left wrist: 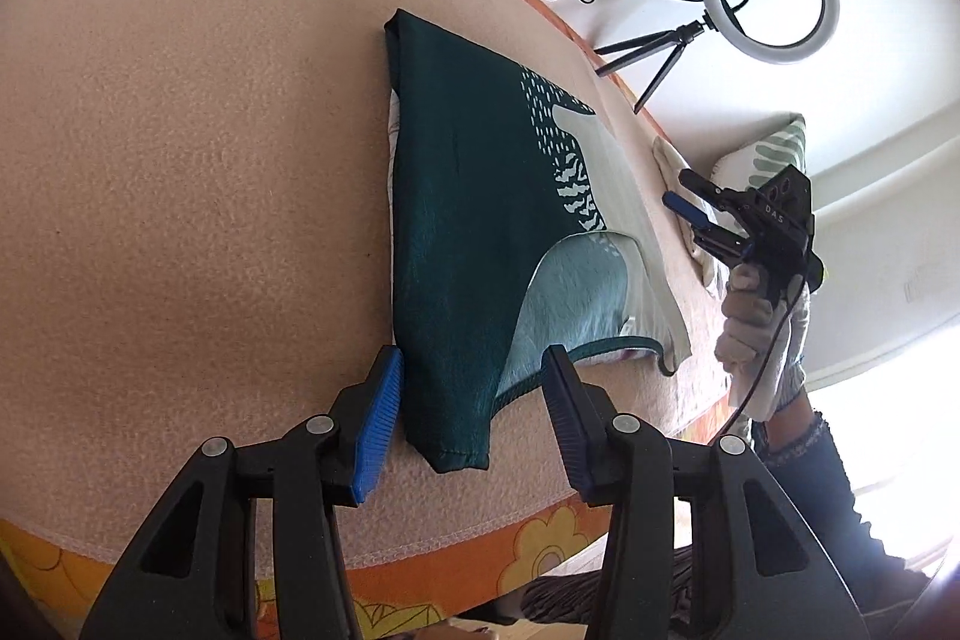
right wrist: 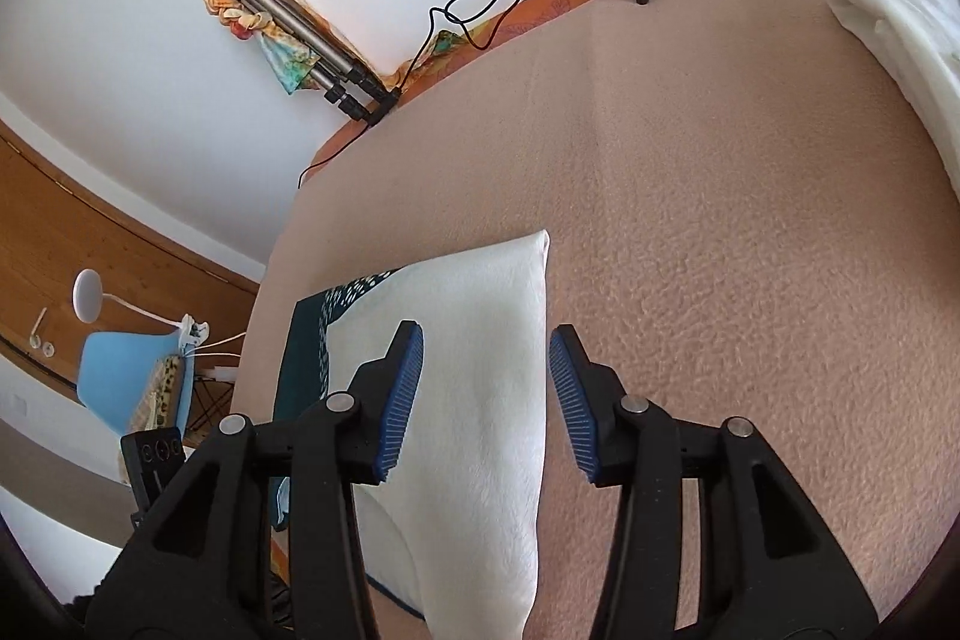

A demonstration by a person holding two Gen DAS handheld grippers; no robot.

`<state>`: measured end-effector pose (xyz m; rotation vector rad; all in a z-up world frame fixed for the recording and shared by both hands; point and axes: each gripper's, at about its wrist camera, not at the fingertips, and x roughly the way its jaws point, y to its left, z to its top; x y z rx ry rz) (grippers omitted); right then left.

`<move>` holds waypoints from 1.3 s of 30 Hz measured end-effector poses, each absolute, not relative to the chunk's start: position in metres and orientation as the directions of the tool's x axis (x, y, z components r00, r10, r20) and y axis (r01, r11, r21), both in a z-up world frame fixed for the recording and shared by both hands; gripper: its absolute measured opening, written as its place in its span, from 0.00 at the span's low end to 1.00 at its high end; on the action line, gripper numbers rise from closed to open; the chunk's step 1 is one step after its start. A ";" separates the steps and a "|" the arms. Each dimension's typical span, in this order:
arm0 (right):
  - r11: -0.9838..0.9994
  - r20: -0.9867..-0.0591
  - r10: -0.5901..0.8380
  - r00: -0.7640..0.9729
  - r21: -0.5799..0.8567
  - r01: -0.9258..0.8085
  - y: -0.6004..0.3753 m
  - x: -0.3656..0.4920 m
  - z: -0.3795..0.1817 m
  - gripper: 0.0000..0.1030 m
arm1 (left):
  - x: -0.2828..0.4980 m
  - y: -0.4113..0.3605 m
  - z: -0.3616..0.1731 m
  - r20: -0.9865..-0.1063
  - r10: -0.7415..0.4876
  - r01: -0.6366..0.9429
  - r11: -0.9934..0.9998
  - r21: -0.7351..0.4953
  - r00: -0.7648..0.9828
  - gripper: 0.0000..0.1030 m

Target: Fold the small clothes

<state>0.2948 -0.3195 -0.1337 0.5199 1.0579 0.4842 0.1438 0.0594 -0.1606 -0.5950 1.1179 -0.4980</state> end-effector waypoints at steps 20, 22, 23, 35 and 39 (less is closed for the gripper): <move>0.705 -0.654 0.709 0.264 0.669 -0.235 -0.293 0.354 -0.171 0.51 | 0.158 0.048 -0.166 -0.618 -0.719 0.099 0.674 -0.732 0.320 0.45; 0.701 -0.654 0.713 0.254 0.669 -0.246 -0.296 0.352 -0.171 0.51 | 0.156 0.051 -0.166 -0.617 -0.720 0.084 0.670 -0.738 0.319 0.45; 0.694 -0.648 0.720 0.249 0.676 -0.248 -0.297 0.351 -0.172 0.51 | 0.156 0.053 -0.166 -0.618 -0.717 0.079 0.671 -0.737 0.322 0.45; 0.706 -0.660 0.708 0.252 0.666 -0.239 -0.265 0.350 -0.178 0.11 | 0.170 0.020 -0.166 -0.677 -0.670 0.116 0.731 -0.672 0.304 0.07; 0.755 -0.694 0.655 0.297 0.604 -0.255 -0.259 0.344 -0.167 0.06 | 0.162 0.017 -0.158 -0.702 -0.624 0.137 0.773 -0.620 0.343 0.06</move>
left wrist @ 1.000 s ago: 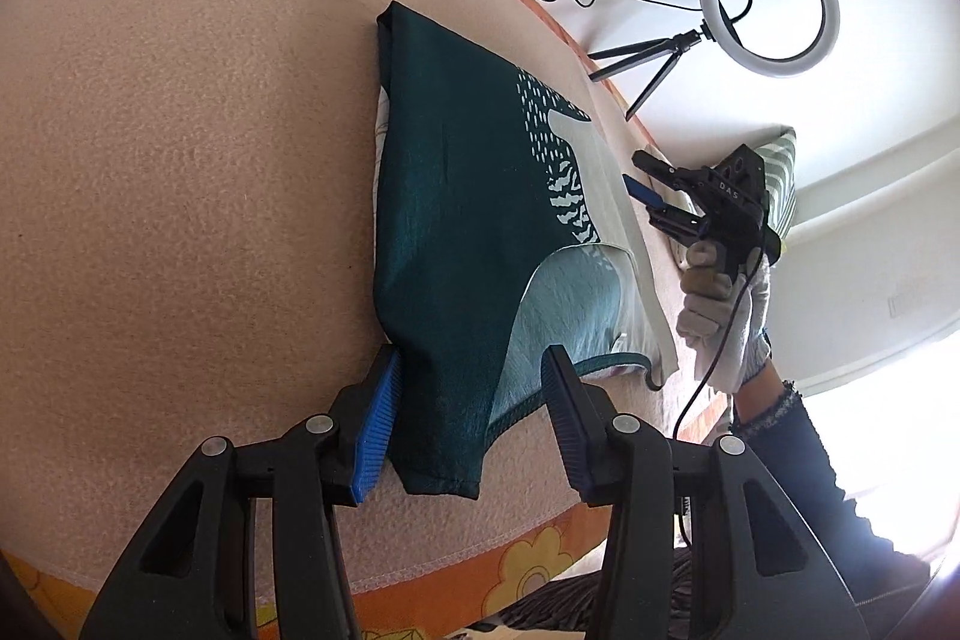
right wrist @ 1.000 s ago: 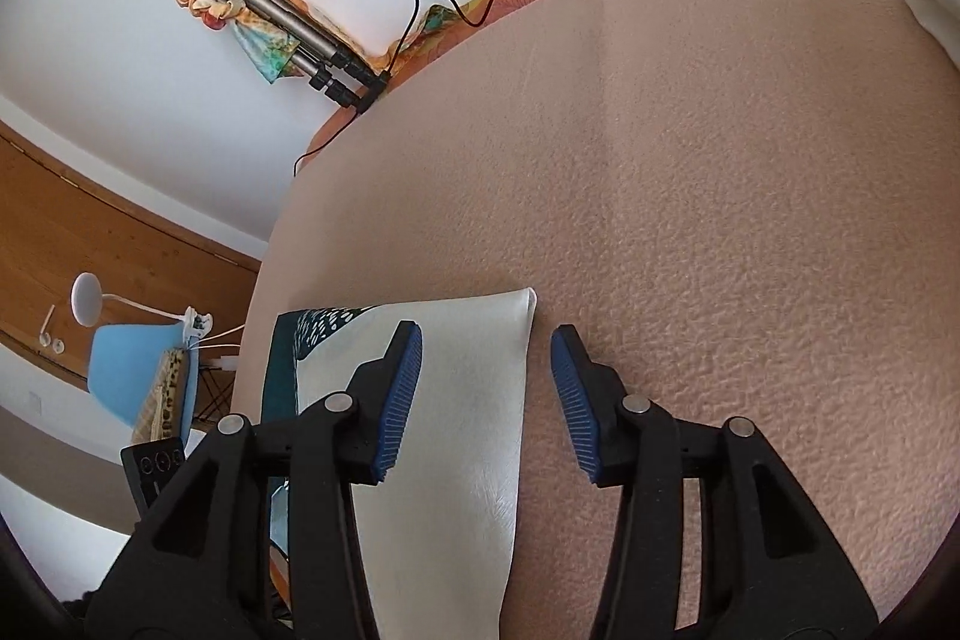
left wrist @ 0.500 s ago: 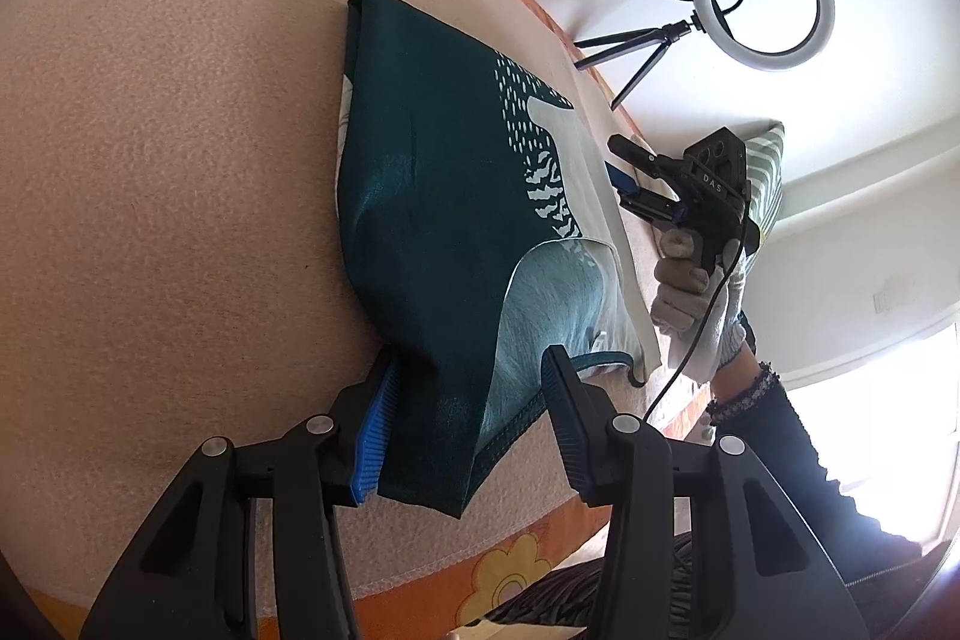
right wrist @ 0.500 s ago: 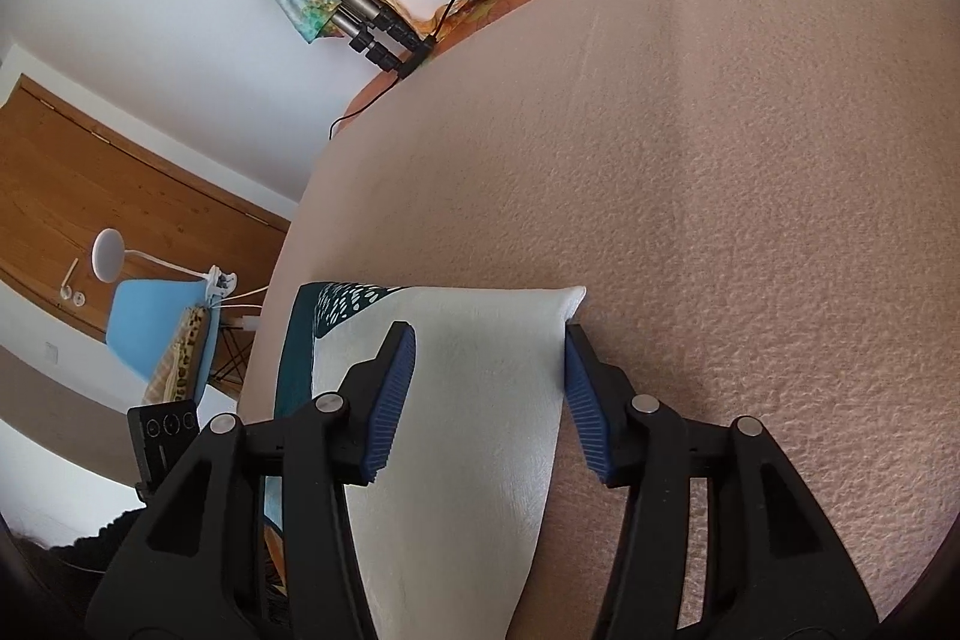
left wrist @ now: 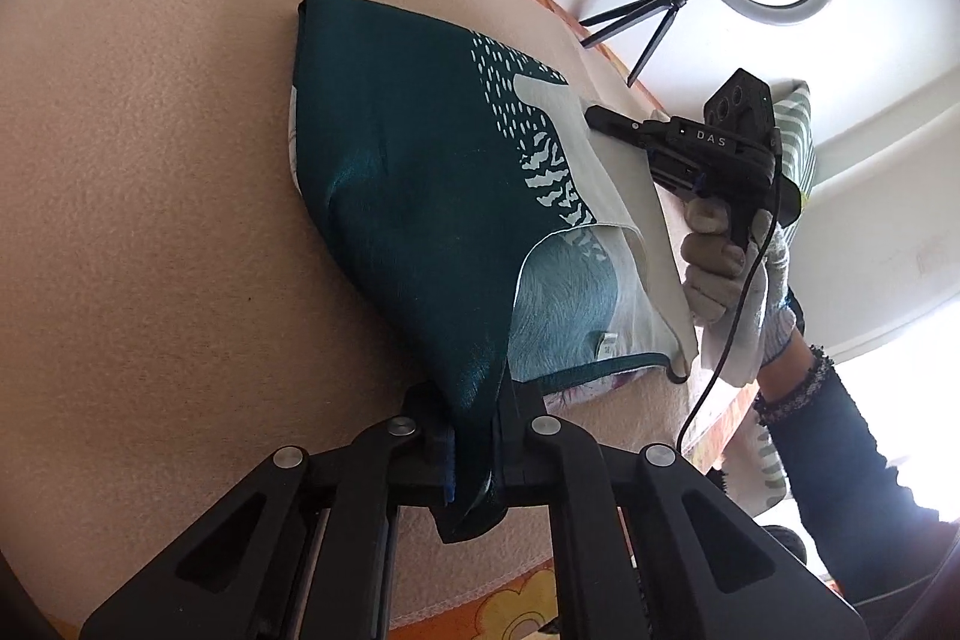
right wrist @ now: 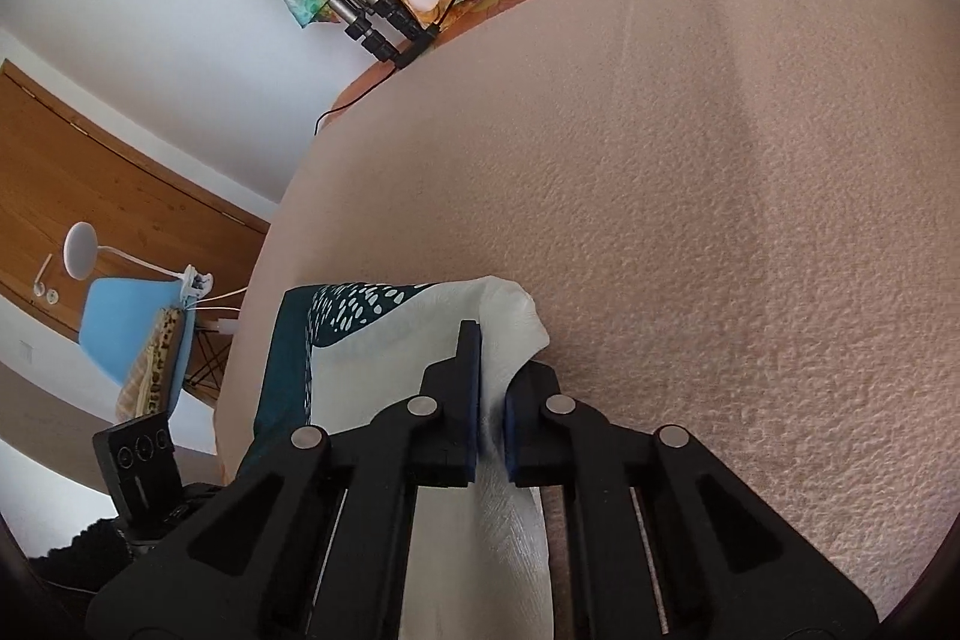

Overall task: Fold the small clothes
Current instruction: 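Close both grippers on the edge of the folded bundle, then lift the bundle with both grippers and carry it toward the striped pillow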

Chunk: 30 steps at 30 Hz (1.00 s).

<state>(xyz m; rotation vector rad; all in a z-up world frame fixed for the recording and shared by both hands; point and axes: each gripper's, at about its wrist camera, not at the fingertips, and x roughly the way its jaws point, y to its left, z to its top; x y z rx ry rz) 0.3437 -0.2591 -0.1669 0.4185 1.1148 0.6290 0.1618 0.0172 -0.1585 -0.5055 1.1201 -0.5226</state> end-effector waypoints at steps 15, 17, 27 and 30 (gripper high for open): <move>0.834 -0.718 0.552 0.424 0.467 -0.295 -0.251 0.318 -0.097 0.04 | 0.153 0.005 -0.117 -0.684 -0.569 0.259 0.820 -0.510 0.456 0.05; 0.842 -0.716 0.540 0.442 0.445 -0.307 -0.251 0.315 -0.083 0.04 | 0.151 0.001 -0.108 -0.672 -0.569 0.286 0.821 -0.494 0.474 0.05; 0.872 -0.691 0.488 0.533 0.365 -0.326 -0.284 0.303 -0.012 0.04 | 0.167 -0.036 -0.082 -0.631 -0.600 0.379 0.800 -0.466 0.492 0.05; 0.890 -0.687 0.456 0.566 0.333 -0.312 -0.305 0.297 0.006 0.04 | 0.176 -0.054 -0.072 -0.613 -0.624 0.419 0.781 -0.464 0.485 0.05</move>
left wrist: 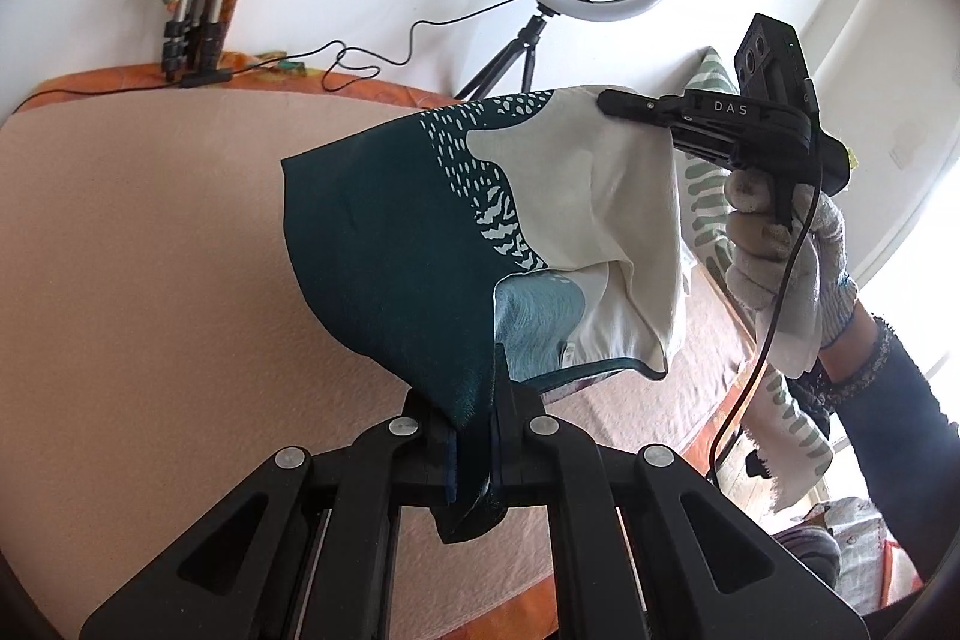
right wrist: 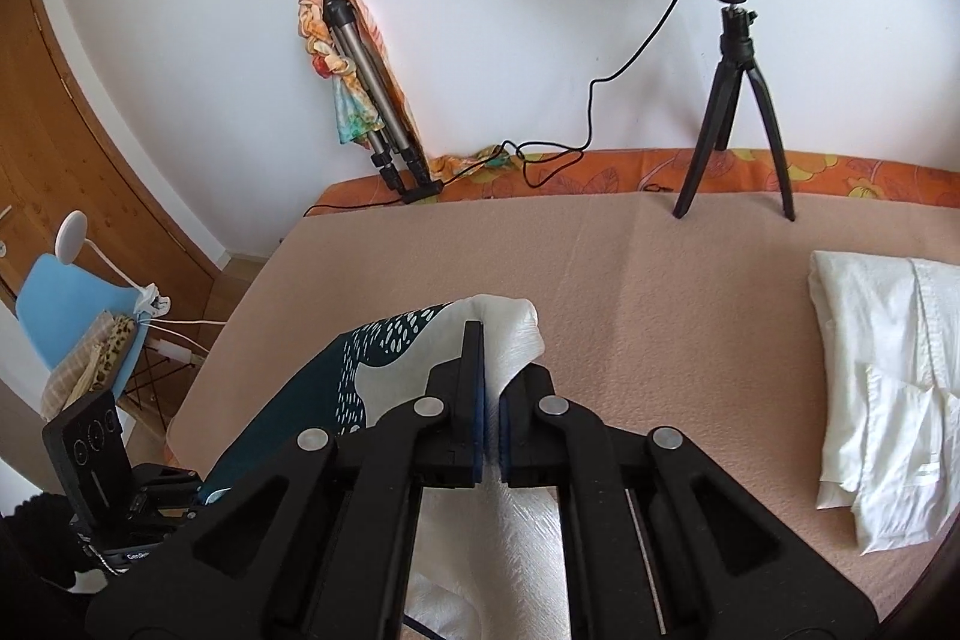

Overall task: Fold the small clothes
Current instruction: 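Lift the bundle with both grippers and carry it toward the striped pillow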

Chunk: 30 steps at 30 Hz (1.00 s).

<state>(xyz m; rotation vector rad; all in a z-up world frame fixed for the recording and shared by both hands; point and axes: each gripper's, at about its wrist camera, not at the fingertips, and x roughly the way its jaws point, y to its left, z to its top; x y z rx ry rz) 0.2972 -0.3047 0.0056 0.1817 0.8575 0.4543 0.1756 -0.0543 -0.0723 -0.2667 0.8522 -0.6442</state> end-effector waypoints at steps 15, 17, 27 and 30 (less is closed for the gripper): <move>0.968 -0.666 0.248 0.704 0.205 -0.148 -0.465 0.300 0.073 0.04 | 0.242 -0.211 -0.027 -0.496 -0.755 0.640 0.642 -0.423 0.429 0.05; 0.975 -0.668 0.215 0.713 0.184 -0.122 -0.487 0.305 0.077 0.04 | 0.251 -0.233 -0.024 -0.478 -0.769 0.662 0.624 -0.416 0.425 0.05; 0.995 -0.715 0.082 0.694 0.102 -0.013 -0.592 0.340 0.048 0.04 | 0.274 -0.348 -0.050 -0.480 -0.805 0.744 0.549 -0.380 0.348 0.05; 0.994 -0.738 0.068 0.671 0.110 0.020 -0.623 0.353 0.021 0.04 | 0.275 -0.373 -0.078 -0.530 -0.787 0.743 0.552 -0.378 0.315 0.05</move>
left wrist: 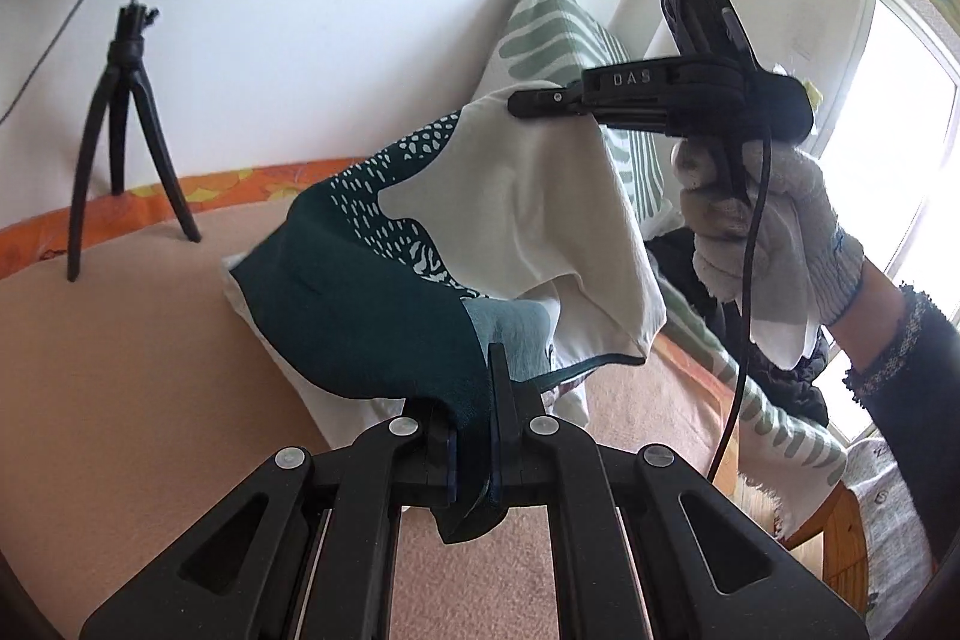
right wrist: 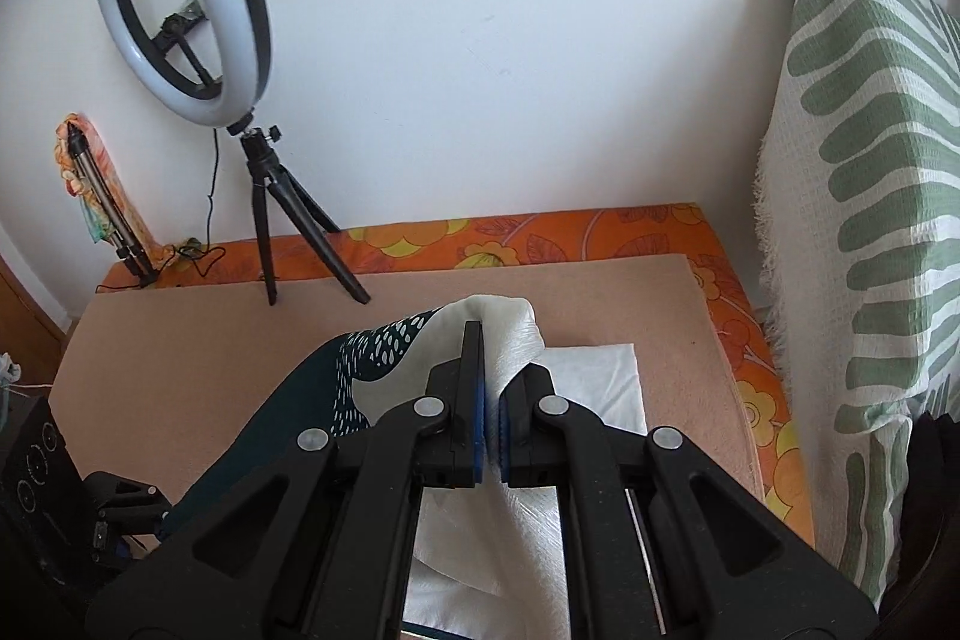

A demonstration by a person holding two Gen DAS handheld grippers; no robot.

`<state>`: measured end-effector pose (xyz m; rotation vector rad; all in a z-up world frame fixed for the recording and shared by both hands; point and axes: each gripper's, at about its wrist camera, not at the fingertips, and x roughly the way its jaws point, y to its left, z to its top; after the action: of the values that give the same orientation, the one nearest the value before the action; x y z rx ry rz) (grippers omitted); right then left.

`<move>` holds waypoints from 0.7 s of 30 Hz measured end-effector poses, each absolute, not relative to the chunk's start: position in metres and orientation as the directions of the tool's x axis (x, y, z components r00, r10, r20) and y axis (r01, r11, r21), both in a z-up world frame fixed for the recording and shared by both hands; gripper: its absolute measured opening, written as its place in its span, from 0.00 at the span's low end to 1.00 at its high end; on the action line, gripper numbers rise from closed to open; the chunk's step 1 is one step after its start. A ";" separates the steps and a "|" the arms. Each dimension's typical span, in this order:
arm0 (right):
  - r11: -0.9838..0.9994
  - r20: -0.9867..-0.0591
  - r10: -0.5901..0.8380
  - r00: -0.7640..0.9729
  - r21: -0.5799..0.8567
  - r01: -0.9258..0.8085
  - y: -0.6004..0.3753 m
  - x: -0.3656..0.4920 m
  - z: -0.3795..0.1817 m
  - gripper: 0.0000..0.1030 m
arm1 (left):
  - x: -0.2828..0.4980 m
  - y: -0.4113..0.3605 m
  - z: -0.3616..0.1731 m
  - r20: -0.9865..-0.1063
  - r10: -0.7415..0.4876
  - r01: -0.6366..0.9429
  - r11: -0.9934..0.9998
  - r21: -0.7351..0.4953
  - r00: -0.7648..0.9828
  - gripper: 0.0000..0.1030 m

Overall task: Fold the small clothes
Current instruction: 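Lift the bundle with both grippers and carry it toward the striped pillow, then lower the bundle onto the bed and open both grippers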

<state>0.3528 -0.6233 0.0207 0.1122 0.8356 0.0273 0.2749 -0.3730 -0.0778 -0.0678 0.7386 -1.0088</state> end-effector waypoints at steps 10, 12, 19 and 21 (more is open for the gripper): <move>0.986 -0.792 0.015 0.610 0.114 0.123 -0.674 0.378 -0.049 0.04 | 0.256 -0.387 -0.101 -0.645 -0.719 0.799 0.535 -0.274 0.260 0.16; 0.984 -0.796 0.024 0.605 0.126 0.127 -0.677 0.380 -0.055 0.04 | 0.252 -0.377 -0.093 -0.646 -0.723 0.808 0.520 -0.276 0.245 0.23; 0.980 -0.826 -0.025 0.564 0.092 0.178 -0.679 0.388 -0.067 0.27 | 0.273 -0.341 -0.065 -0.587 -0.767 0.778 0.526 -0.343 0.259 0.38; 0.979 -0.829 -0.070 0.554 0.050 0.198 -0.681 0.387 -0.066 0.50 | 0.295 -0.338 -0.063 -0.587 -0.759 0.738 0.562 -0.374 0.280 0.39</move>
<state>0.3870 -0.6805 -0.0659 0.1437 0.9714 -0.1587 0.2947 -0.3381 -0.0627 -0.0302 0.8052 -1.0035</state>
